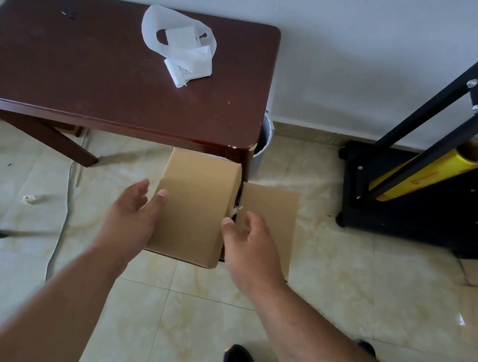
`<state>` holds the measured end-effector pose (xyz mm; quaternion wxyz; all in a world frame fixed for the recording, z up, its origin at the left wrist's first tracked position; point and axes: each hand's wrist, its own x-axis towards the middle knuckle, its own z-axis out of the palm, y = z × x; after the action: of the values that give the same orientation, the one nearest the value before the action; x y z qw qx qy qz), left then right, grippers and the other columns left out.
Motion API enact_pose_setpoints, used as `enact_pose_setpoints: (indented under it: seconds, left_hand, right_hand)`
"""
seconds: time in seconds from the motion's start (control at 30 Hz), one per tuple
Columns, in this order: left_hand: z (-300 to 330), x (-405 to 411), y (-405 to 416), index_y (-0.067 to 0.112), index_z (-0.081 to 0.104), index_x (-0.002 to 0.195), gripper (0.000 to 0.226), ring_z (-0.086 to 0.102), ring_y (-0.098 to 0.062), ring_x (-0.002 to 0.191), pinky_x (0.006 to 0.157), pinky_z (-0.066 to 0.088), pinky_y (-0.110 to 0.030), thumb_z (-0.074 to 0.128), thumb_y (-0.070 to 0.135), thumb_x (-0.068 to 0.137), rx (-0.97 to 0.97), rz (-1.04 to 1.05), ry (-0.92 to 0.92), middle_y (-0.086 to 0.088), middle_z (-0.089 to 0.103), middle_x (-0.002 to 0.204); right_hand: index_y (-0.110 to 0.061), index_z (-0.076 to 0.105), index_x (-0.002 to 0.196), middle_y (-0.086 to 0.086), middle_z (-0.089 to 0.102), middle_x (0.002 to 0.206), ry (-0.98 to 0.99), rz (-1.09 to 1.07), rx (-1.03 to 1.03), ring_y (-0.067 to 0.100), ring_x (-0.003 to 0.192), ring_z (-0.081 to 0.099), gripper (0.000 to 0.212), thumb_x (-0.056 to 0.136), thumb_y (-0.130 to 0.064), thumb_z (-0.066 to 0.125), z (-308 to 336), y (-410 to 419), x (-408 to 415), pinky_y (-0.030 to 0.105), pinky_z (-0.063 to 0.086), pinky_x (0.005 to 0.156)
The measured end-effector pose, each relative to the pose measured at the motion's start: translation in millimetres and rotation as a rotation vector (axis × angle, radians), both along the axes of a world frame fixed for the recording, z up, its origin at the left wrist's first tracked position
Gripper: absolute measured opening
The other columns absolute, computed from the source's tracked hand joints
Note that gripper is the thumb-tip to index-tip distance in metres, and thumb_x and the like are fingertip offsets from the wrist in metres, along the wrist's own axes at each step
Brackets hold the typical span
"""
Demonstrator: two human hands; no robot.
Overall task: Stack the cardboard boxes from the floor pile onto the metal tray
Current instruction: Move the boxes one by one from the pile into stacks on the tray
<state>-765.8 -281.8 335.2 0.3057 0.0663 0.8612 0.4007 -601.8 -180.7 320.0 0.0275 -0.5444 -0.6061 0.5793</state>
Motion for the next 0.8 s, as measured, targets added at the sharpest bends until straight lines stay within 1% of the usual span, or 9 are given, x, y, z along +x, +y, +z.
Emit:
enact_pose_setpoints:
  seconds: [0.07, 0.13, 0.3, 0.4, 0.47, 0.57, 0.63, 0.73, 0.8]
  left_hand:
    - [12, 5, 9, 0.037, 0.042, 0.153, 0.062, 0.05, -0.013, 0.133, 0.098, 0.04, -0.035, 0.061, 0.052, 0.096, -0.021, -0.046, 0.118, 0.004, 0.05, 0.154]
    - [23, 14, 21, 0.04, 0.043, 0.152, 0.059, 0.048, -0.009, 0.126, 0.094, 0.04, -0.034, 0.061, 0.05, 0.097, 0.0, -0.102, 0.194, 0.007, 0.049, 0.152]
    - [37, 51, 50, 0.044, 0.038, 0.153, 0.06, 0.048, -0.015, 0.139, 0.103, 0.042, -0.036, 0.059, 0.05, 0.097, 0.082, -0.189, 0.173, 0.01, 0.046, 0.156]
    - [37, 72, 62, 0.043, 0.038, 0.153, 0.06, 0.045, -0.013, 0.142, 0.106, 0.041, -0.035, 0.059, 0.048, 0.098, 0.086, -0.227, 0.18, 0.011, 0.045, 0.157]
    - [33, 83, 61, 0.044, 0.042, 0.15, 0.057, 0.047, -0.011, 0.139, 0.107, 0.042, -0.036, 0.062, 0.044, 0.097, 0.092, -0.209, 0.247, 0.014, 0.046, 0.156]
    - [24, 85, 32, 0.037, 0.047, 0.148, 0.053, 0.041, -0.01, 0.141, 0.104, 0.039, -0.033, 0.062, 0.036, 0.098, 0.009, 0.022, 0.455, 0.011, 0.041, 0.16]
    - [20, 91, 1, 0.025, 0.044, 0.152, 0.057, 0.036, -0.017, 0.148, 0.106, 0.031, -0.029, 0.062, 0.032, 0.099, -0.114, 0.154, 0.466, 0.002, 0.036, 0.163]
    - [14, 107, -18, 0.022, 0.046, 0.151, 0.058, 0.037, -0.022, 0.148, 0.112, 0.032, -0.037, 0.065, 0.027, 0.097, -0.212, 0.022, 0.449, 0.003, 0.036, 0.164]
    - [16, 120, -12, 0.027, 0.046, 0.15, 0.057, 0.038, -0.017, 0.147, 0.107, 0.036, -0.037, 0.065, 0.03, 0.097, -0.206, -0.079, 0.421, 0.01, 0.035, 0.163]
  right_hand:
    - [-0.028, 0.043, 0.151, -0.01, 0.052, 0.146, -0.012, -0.016, 0.004, 0.012, 0.13, 0.053, 0.059, 0.099, -0.053, 0.053, 1, 8, 6, 0.03, 0.043, 0.108]
    - [-0.025, 0.035, 0.157, -0.008, 0.045, 0.156, -0.023, -0.033, 0.011, 0.012, 0.14, 0.046, 0.067, 0.099, -0.055, 0.051, 5, 17, 13, 0.03, 0.037, 0.112]
    - [-0.026, 0.034, 0.159, -0.007, 0.045, 0.158, 0.007, -0.068, 0.0, 0.012, 0.142, 0.044, 0.065, 0.102, -0.053, 0.05, 16, 38, 35, 0.024, 0.031, 0.099]
    - [-0.026, 0.034, 0.159, -0.005, 0.044, 0.159, 0.003, -0.079, 0.002, 0.014, 0.143, 0.043, 0.065, 0.102, -0.053, 0.049, 15, 49, 53, 0.024, 0.03, 0.098]
    - [-0.025, 0.034, 0.159, -0.005, 0.044, 0.159, 0.006, -0.099, -0.014, 0.014, 0.143, 0.044, 0.065, 0.102, -0.053, 0.049, 11, 55, 68, 0.025, 0.032, 0.102]
    - [-0.025, 0.035, 0.158, -0.006, 0.046, 0.157, -0.002, -0.133, -0.059, 0.016, 0.135, 0.053, 0.066, 0.101, -0.055, 0.05, 3, 54, 88, 0.033, 0.042, 0.109]
    - [-0.024, 0.037, 0.156, -0.006, 0.049, 0.154, -0.004, -0.111, -0.099, 0.013, 0.129, 0.055, 0.064, 0.101, -0.055, 0.049, 4, 47, 99, 0.031, 0.042, 0.106]
    - [-0.024, 0.034, 0.159, -0.006, 0.045, 0.158, -0.006, -0.093, -0.136, 0.013, 0.141, 0.046, 0.066, 0.102, -0.054, 0.049, 1, 42, 108, 0.026, 0.034, 0.104]
    - [-0.022, 0.035, 0.158, -0.005, 0.046, 0.157, -0.007, -0.099, -0.157, 0.012, 0.142, 0.045, 0.065, 0.102, -0.052, 0.05, 0, 42, 115, 0.023, 0.031, 0.1]
